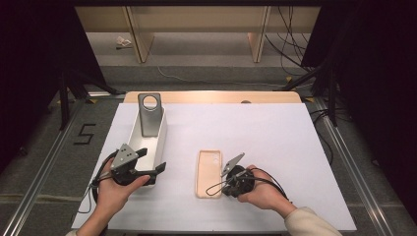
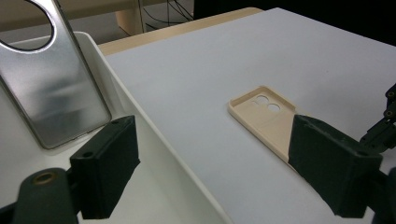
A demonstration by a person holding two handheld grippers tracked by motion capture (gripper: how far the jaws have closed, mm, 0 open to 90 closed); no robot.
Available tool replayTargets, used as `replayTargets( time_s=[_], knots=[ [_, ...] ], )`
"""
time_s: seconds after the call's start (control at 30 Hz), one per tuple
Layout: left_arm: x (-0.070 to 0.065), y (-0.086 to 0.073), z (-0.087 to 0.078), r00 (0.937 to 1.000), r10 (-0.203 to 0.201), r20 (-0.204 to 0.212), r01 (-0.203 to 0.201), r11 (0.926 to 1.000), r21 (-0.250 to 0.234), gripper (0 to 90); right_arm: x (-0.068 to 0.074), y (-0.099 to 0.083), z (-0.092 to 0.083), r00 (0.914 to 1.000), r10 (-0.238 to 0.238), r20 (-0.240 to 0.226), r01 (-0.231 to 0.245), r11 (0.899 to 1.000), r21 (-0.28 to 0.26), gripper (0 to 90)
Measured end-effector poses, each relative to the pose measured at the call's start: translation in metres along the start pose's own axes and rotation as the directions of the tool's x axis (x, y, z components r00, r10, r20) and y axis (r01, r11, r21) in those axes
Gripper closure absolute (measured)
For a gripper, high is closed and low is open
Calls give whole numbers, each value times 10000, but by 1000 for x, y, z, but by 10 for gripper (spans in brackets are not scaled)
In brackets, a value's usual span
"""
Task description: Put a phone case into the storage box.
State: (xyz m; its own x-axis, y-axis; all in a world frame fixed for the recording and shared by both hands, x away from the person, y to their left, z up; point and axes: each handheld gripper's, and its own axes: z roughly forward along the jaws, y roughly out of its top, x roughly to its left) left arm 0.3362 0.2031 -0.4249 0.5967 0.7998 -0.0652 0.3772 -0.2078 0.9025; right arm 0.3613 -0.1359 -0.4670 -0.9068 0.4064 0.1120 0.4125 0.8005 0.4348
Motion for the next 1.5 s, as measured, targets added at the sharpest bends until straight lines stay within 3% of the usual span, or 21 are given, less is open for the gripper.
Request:
replayTargets(
  time_s=[0.2,0.3,0.4,0.53,0.7,0.93,1.5],
  knots=[
    [0,0,-1,10000,-10,-5,10,10000,-18,156,-1,0,-5,9999,-122,28,122,9998,-131,813],
    [0,0,0,10000,-8,5,8,10000,-14,156,-3,-1,-11,9995,-237,207,243,9993,-290,686],
    [1,0,0,10000,-15,4,15,10000,-20,156,-8,-2,-18,9981,-316,530,345,9979,-547,483],
    [1,0,-1,10000,-15,-10,15,10000,-32,155,-12,-3,-22,9970,-423,648,468,9966,-683,291],
    [1,0,0,10000,-13,-16,13,10000,-40,155,-12,-2,-24,9922,-622,1085,713,9940,-825,173],
    [1,0,0,10000,-3,-20,3,10000,-11,155,-11,2,-25,9894,-875,1155,976,9916,-852,176],
    [1,-1,0,10000,2,-35,-2,10000,55,155,4,28,-16,9746,-2035,939,2057,9785,-143,199]
  ],
)
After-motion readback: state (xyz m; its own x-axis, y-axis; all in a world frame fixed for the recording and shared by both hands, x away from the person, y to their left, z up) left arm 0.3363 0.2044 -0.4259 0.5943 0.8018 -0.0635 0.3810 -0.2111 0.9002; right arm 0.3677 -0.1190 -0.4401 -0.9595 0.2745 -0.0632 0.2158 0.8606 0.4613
